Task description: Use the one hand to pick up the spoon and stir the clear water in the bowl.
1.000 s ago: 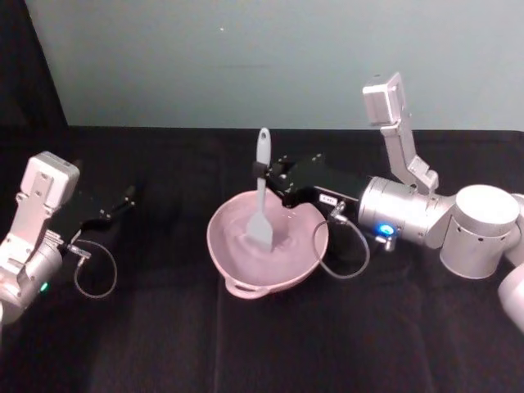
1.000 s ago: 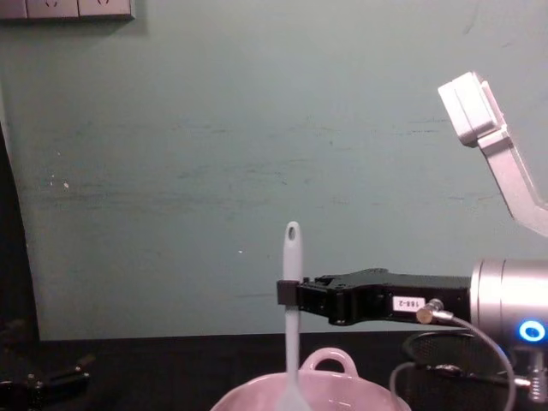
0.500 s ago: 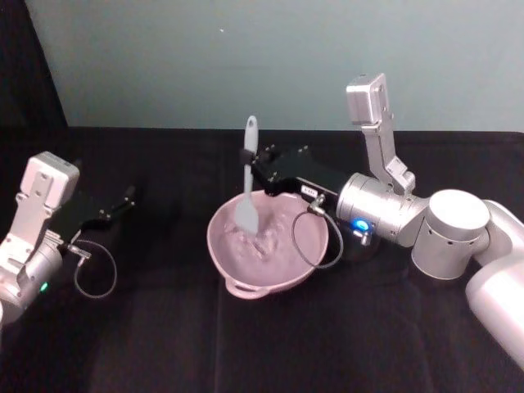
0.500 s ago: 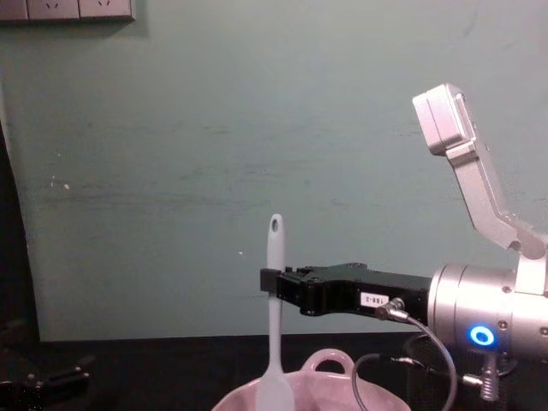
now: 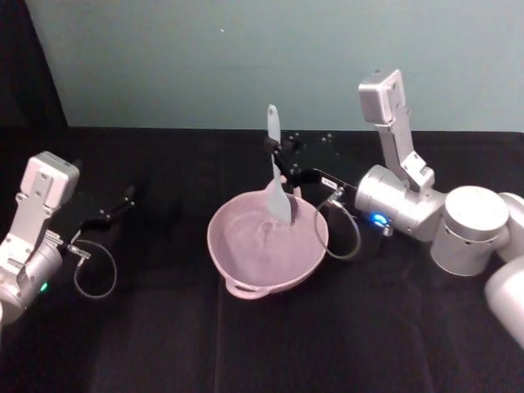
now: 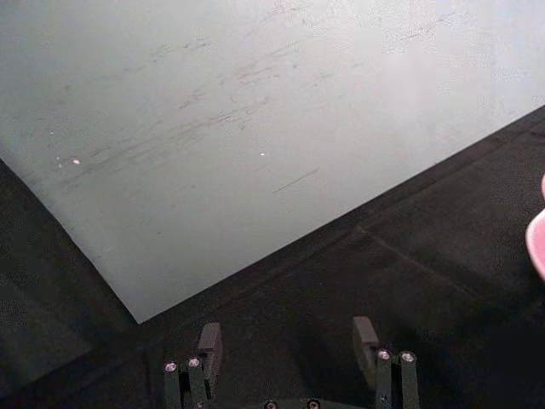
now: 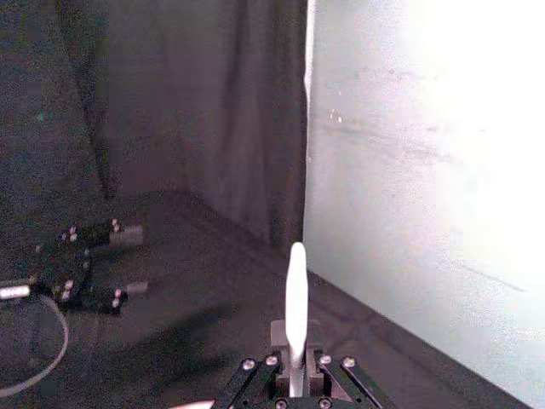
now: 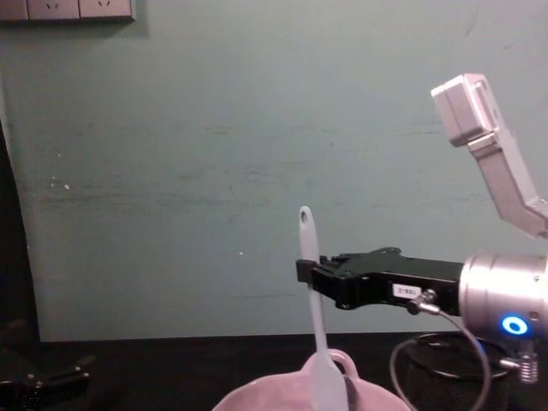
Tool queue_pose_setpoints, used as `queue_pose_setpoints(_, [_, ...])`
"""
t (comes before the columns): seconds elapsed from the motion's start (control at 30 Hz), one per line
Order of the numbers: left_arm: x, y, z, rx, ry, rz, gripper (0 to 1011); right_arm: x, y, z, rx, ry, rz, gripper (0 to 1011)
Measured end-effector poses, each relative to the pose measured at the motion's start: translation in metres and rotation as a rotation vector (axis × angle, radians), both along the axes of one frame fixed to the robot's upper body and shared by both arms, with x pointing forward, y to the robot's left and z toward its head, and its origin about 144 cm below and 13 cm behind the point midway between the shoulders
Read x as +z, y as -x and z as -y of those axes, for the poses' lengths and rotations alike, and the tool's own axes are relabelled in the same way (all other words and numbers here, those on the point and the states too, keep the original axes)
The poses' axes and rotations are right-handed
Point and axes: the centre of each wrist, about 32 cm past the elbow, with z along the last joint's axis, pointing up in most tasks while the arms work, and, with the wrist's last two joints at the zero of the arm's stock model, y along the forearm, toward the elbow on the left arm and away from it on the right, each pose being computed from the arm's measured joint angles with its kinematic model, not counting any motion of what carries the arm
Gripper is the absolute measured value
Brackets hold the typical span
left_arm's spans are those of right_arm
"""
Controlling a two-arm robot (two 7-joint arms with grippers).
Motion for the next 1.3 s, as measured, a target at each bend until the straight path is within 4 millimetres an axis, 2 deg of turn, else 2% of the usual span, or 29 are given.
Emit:
queue_pose_setpoints(0.37, [0.000, 0.000, 0.000, 0.000, 0.000, 0.000, 1011, 0.014, 0.029, 0.013, 0.074, 0.025, -0.063, 106])
queue_pose_setpoints(0.67, [0.000, 0.000, 0.000, 0.000, 0.000, 0.000, 1011, 0.011, 0.045, -0.002, 0.184, -0.038, -0.117, 105])
queue_pose_setpoints(0.8, [0.000, 0.000, 0.000, 0.000, 0.000, 0.000, 1011, 0.003, 0.043, -0.012, 0.197, -0.058, -0.135, 106])
queue_pose_setpoints(1.07, [0.000, 0.000, 0.000, 0.000, 0.000, 0.000, 1011, -0.010, 0.024, -0.029, 0.121, -0.092, -0.056, 105])
queue_pose_setpoints(1.3, [0.000, 0.000, 0.000, 0.000, 0.000, 0.000, 1011, -0.012, 0.008, -0.028, 0.030, -0.059, 0.021, 106])
